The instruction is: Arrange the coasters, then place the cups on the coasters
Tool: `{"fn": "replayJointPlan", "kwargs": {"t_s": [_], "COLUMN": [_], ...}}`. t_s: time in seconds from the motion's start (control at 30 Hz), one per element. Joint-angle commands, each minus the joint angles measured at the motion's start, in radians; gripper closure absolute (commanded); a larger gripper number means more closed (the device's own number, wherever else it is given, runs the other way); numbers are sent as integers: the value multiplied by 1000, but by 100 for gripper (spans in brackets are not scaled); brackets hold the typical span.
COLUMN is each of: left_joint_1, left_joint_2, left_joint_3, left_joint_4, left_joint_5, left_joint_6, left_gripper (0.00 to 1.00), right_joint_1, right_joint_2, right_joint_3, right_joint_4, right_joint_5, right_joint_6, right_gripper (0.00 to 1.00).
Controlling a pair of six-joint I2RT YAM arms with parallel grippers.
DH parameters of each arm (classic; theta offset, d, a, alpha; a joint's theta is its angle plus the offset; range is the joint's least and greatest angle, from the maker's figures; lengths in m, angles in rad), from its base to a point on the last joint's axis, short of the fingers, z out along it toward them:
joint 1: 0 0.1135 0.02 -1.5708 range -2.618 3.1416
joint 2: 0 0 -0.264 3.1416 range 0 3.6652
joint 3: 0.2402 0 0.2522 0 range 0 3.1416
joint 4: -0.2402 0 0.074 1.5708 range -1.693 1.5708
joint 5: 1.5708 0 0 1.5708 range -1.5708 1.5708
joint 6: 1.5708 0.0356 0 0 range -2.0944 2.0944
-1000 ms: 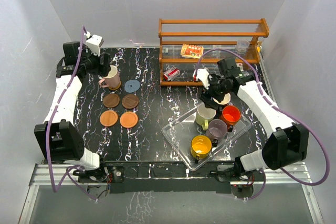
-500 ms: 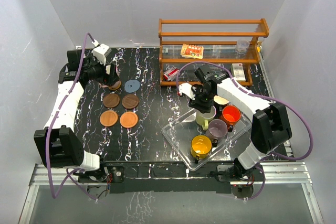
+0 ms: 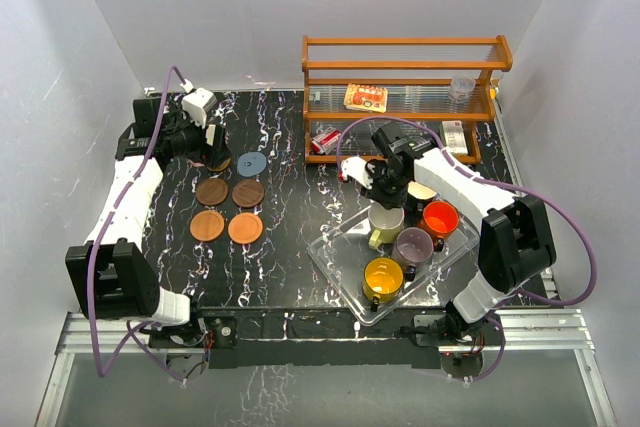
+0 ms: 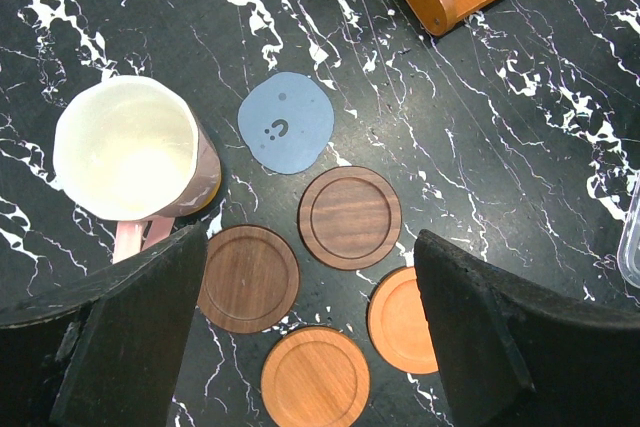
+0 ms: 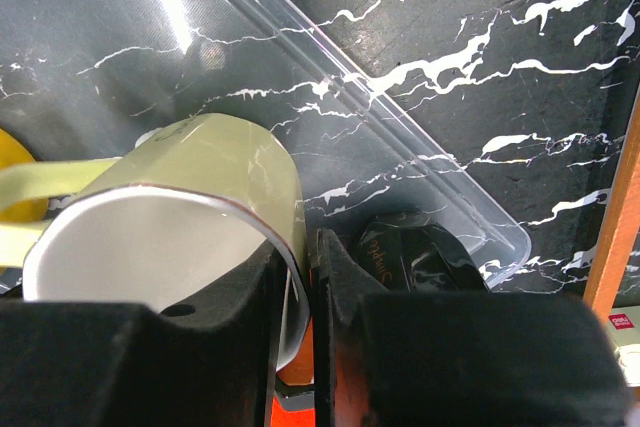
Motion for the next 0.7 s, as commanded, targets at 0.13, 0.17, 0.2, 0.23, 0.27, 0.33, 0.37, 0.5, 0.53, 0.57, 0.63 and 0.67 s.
{"fn": "replayJointPlan", "kwargs": {"t_s": [0.13,0.17,0.2,0.23,0.27,0.33,0.37,0.5,0.53,0.57,0.63,0.67], "left_joint_1": [-31,-35,-39,-42,-47,-57,-66,-119,-132,-146,-179,-196], "left_joint_2": [-78,-81,-82,-82,-81,-81,-78,-73,-75,-76,-82,-84], "left_joint_3": [-33,-36,-37,-37,-36,-34,-31,-9,-4,2,12,16], "left_joint_4": [21,26,29,32,33,32,29,-3,-11,-18,-25,-24], "left_joint_5": [-5,-13,-22,-29,-37,-51,-61,-107,-105,-100,-101,-106], "left_joint_6": [15,17,16,10,-3,-25,-37,-127,-151,-176,-213,-229], "left_gripper": [16,16,16,16,16,16,16,16,16,16,15,15], "right_joint_1": [2,2,2,1,2,1,1,4,4,8,21,34], "right_joint_2": [-30,-34,-38,-41,-44,-50,-55,-58,-51,-43,-30,-26], "right_joint_3": [59,61,63,65,73,92,101,163,188,211,256,267], "right_joint_4": [26,26,27,30,32,28,33,74,81,90,123,149], "right_joint_5": [-55,-62,-66,-71,-76,-95,-105,-139,-157,-162,-162,-148], "right_joint_6": [86,93,99,108,121,148,161,266,294,325,386,414], "right_gripper": [94,95,97,98,100,100,100,100,100,100,100,100]}}
